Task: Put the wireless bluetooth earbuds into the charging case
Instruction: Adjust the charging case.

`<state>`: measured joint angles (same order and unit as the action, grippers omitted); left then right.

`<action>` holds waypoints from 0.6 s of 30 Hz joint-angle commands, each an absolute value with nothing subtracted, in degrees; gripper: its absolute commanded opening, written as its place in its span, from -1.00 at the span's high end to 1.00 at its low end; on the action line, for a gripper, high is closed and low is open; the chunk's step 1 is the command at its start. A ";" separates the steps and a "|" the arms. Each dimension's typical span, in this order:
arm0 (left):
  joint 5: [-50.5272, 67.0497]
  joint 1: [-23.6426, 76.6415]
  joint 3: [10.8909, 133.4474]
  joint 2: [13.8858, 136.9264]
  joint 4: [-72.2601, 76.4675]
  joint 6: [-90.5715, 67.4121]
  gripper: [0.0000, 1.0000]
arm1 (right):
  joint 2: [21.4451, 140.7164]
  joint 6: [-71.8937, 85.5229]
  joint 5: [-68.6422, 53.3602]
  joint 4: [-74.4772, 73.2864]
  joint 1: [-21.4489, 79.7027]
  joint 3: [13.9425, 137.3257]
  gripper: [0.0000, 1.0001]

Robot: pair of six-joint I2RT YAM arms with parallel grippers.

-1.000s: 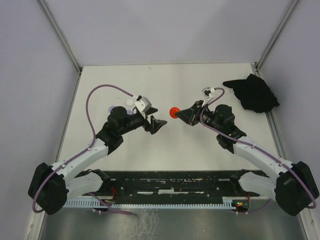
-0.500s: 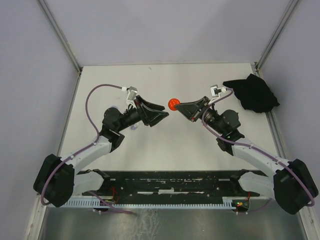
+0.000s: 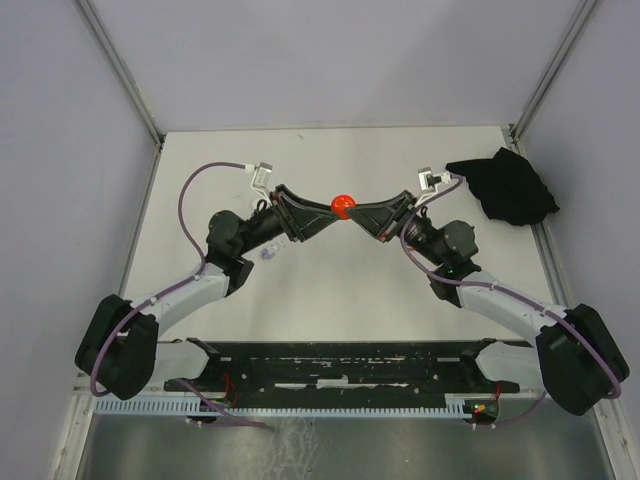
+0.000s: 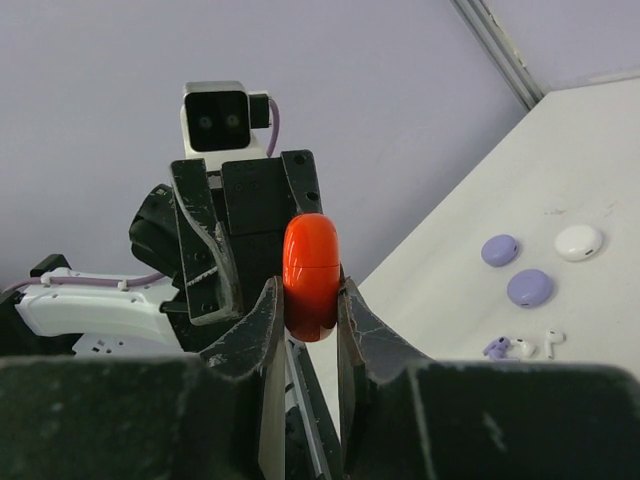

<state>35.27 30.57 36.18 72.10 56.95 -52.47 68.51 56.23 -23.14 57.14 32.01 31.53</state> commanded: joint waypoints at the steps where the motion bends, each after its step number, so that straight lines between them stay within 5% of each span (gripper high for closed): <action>1: 36.91 30.59 38.68 73.13 64.49 -57.83 -0.01 | 69.47 58.15 -25.16 64.00 32.73 33.69 0.96; 9: 36.65 30.69 38.37 74.65 68.58 -61.36 0.10 | 70.70 58.88 -26.51 65.64 33.49 34.42 0.96; 14: 38.30 30.72 38.66 74.68 68.74 -60.54 0.53 | 70.74 58.08 -27.32 65.20 33.57 34.45 0.84; 18: 40.18 30.53 39.67 72.78 61.99 -54.38 0.86 | 68.40 53.35 -29.75 58.64 33.40 35.62 0.53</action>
